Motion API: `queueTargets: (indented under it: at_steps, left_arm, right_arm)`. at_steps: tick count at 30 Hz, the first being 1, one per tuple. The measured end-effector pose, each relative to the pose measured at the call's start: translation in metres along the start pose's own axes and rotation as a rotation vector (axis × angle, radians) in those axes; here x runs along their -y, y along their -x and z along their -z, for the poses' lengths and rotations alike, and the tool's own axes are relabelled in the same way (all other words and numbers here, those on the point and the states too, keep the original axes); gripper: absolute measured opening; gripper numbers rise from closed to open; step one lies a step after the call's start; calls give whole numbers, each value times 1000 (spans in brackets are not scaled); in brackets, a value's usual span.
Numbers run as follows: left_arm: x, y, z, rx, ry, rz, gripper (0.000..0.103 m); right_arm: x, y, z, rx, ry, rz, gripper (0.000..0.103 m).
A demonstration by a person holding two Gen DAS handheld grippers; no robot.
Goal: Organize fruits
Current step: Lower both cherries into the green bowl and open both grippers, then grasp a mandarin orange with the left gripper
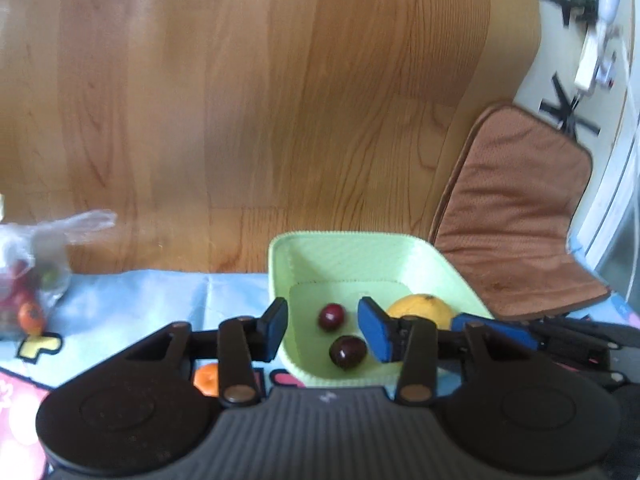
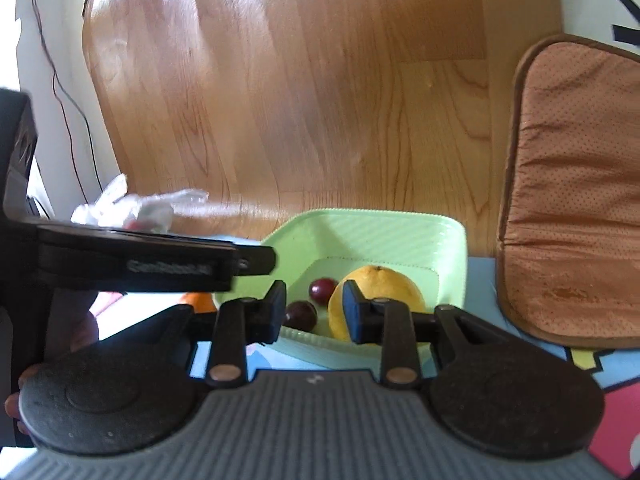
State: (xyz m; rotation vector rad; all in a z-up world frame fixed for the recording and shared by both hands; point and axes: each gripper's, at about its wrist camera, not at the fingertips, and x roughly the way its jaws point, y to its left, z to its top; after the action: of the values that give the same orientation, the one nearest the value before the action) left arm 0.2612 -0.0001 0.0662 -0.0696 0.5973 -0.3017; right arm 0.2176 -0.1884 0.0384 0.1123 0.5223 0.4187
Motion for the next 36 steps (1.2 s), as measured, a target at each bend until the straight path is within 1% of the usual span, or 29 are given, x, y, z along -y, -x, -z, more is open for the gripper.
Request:
queueTargets:
  at_steps: [1,2,3,4,7,9,12,14,16,18,19,20,22,25,29,30,31,32,34,36]
  left_arm:
    - [-3,12,2,16,7,6,40]
    - [-6,24,6,32,14,9,40]
    - [-9,36,10,46,23,9,40]
    - [-14,47,15,57,34,5,40]
    - [-29,80,40,77,70,-12,40]
    - [-35,95,62,70,79,-45,40]
    - [-40,110,94,53,58,-97,40]
    - [-43,118,110,48,41,-122,40]
    - [-48,124,124,53,22,-168,40]
    - [-57,127,131,53,26,-216,40]
    - [-61,128,133,55,36,-231,40]
    - [-67,129,134,60,50,-244,40]
    - [-80,133,134,73,92,-248,40]
    - [-94,136,137,82,166,-210,40]
    - [-98,143,140,120,189,-171,40]
    - [-98,144,140,129,195,-164,40]
    - [-100,145,140,134,202,-158,40]
    - [-101,145,140,137,209,-151,40]
    - [-104,144,140,134,225,-133,41]
    - [-109,141,138,117,250,-112,42]
  right_arm:
    - [0,5,0,8,-12,-5,34]
    - [-1,21,2,24,-27,-19,34]
    - [-1,21,2,24,-27,-19,34]
    - [-4,30,5,32,-32,-25,34]
    - [-13,58,19,46,-50,-53,34]
    - [-21,73,34,37,-65,-76,34]
    - [-38,91,58,13,-65,-113,34]
    - [-52,98,70,-7,-38,-133,34]
    - [-68,97,74,-28,13,-148,34]
    - [-79,91,70,-43,45,-152,33]
    - [-85,79,61,-58,50,-154,34]
    - [-85,79,61,-58,50,-154,33]
    - [-89,62,49,-75,42,-144,34]
    - [-97,31,33,-111,29,-130,33]
    - [-109,-12,13,-150,47,-90,33]
    - [-110,-22,9,-159,48,-73,34]
    - [-111,-43,1,-175,54,-32,34]
    - [-111,-43,1,-175,54,-32,34]
    - [-109,-58,-3,-198,38,-18,33]
    - [-107,-63,-4,-207,24,-8,33]
